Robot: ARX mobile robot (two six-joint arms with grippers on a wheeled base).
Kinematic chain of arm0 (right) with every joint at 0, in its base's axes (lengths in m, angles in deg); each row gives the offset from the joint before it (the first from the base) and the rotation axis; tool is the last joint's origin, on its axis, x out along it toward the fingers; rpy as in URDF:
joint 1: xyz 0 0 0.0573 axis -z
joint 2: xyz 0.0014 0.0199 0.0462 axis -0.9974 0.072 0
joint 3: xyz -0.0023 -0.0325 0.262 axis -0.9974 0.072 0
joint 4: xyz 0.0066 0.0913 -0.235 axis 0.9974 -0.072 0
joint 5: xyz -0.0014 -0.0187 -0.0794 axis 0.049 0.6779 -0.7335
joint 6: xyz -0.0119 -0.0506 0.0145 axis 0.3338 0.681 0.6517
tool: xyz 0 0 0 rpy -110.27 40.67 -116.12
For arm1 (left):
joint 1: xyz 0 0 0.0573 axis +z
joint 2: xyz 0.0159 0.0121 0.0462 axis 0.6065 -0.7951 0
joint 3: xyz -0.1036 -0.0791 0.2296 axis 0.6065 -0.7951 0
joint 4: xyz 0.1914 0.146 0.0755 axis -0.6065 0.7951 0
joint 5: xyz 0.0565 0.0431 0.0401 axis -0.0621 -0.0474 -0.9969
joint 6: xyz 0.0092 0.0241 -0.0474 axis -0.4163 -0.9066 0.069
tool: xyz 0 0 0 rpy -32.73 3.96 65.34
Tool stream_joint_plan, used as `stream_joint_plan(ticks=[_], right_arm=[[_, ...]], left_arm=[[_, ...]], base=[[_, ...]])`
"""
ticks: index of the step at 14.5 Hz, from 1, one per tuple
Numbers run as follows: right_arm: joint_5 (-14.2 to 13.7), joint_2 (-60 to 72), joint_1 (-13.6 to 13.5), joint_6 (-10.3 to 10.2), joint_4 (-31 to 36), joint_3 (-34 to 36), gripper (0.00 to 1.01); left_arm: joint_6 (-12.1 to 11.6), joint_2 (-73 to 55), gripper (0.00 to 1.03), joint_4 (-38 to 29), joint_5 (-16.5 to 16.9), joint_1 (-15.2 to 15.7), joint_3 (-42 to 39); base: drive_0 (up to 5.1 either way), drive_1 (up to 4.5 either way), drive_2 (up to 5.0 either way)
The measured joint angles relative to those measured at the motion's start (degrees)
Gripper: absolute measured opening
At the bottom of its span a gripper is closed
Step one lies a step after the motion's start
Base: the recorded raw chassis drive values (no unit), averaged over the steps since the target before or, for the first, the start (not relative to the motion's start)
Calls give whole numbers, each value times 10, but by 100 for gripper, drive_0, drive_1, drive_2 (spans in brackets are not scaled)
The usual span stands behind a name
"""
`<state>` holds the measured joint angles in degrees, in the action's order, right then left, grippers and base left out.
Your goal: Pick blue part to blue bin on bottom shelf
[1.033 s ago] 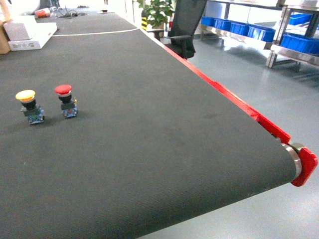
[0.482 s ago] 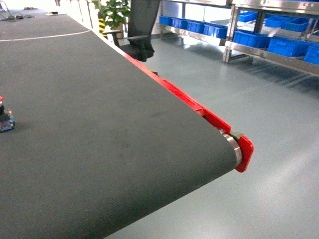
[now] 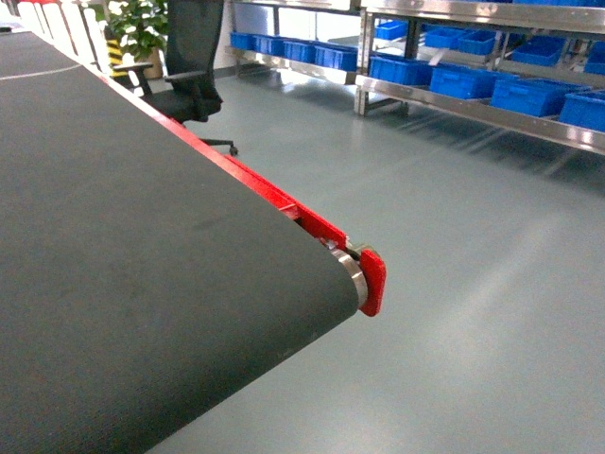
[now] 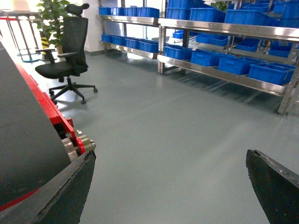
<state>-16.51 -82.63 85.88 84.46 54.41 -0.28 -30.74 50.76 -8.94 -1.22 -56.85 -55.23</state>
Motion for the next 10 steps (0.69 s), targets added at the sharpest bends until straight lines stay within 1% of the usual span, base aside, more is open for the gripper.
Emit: stream_joint_plan(ticks=[10], right_arm=[[0,0,0,0,0,0,98]], left_arm=[[0,0,43,0,0,0,0]], base=[[-157,-157,-157]])
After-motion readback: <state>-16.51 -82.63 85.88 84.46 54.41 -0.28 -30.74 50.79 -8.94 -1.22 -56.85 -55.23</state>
